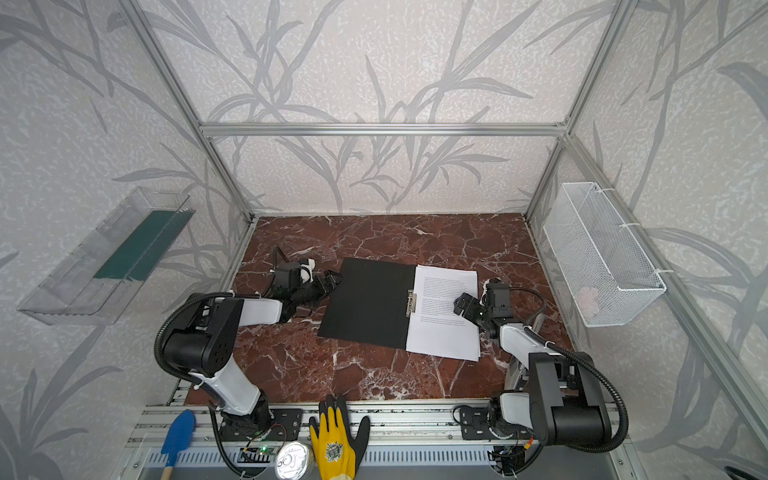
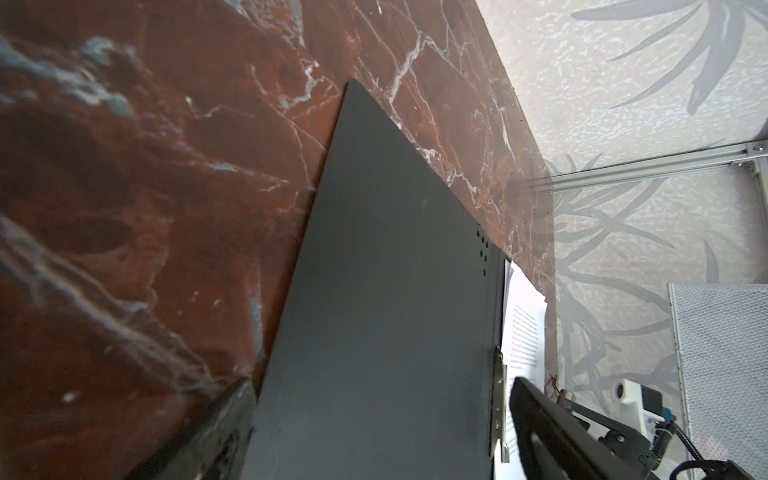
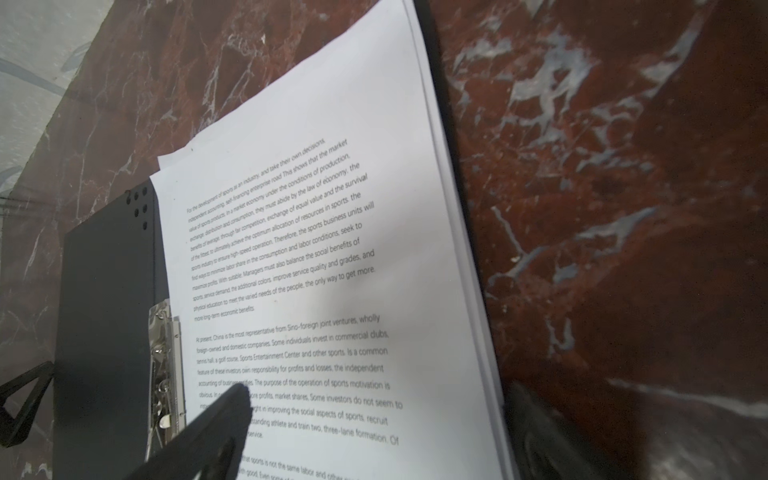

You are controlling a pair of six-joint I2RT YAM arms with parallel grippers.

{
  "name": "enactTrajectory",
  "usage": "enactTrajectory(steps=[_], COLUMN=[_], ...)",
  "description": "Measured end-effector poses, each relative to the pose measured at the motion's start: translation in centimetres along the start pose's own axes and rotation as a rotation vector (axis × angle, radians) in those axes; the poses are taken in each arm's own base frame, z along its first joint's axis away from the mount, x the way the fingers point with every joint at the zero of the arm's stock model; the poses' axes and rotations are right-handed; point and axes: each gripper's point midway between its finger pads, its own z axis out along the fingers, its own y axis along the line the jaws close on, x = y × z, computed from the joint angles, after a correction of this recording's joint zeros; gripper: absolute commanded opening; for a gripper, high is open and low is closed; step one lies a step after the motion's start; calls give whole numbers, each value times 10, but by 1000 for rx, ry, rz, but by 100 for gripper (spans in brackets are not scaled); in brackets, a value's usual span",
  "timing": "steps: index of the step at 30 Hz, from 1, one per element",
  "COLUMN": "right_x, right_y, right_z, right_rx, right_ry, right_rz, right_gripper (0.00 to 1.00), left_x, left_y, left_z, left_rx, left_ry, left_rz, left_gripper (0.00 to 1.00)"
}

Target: Put the files into the folder

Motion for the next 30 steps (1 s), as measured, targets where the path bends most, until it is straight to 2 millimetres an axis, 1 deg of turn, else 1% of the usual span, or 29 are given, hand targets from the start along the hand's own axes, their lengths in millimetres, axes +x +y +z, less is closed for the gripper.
enactTrajectory(steps=[3, 6, 9, 11, 12, 13, 14, 17, 20, 21, 22, 26, 28, 30], right_x=[-2, -2, -1, 0, 1, 6, 11, 24, 33, 34, 34, 31, 29, 20], right_y=[-3, -4, -4, -3, -2, 5, 12, 31, 45, 51, 59, 92, 102, 105], right_z=[-1, -1, -2, -2, -3, -3, -4, -3, 2, 5, 9, 26, 30, 31], right_rx=[15, 20, 19, 14, 6, -27, -59, -133, -182, -200, -223, -330, -353, -322], right_ry=[-9, -9, -8, -2, 4, 25, 48, 101, 136, 139, 145, 176, 196, 206], right_rz=[2, 3, 3, 4, 5, 9, 5, -8, -6, -7, -11, -4, 0, 8], right_gripper=[95, 95, 95, 95, 95, 95, 95, 95, 95, 95, 100, 99, 99, 99], left_x=[-7, -11, -9, 0, 6, 22, 40, 92, 126, 132, 139, 158, 165, 170], left_y=[-29, -66, -114, -152, -167, -186, -198, -208, -209, -211, -213, -219, -220, -221], left_z=[-11, -27, -41, -51, -54, -57, -57, -52, -47, -46, -44, -30, -22, -15], left_rx=[54, 118, 202, 264, 289, 319, 335, 319, 277, 269, 262, 239, 223, 209], left_ry=[-36, -70, -85, -80, -71, -28, 21, 169, 256, 270, 285, 316, 324, 329], left_rz=[29, 82, 155, 224, 250, 275, 299, 343, 383, 393, 403, 439, 451, 466], left_gripper=[95, 95, 96, 96, 96, 96, 96, 96, 97, 97, 97, 97, 97, 97])
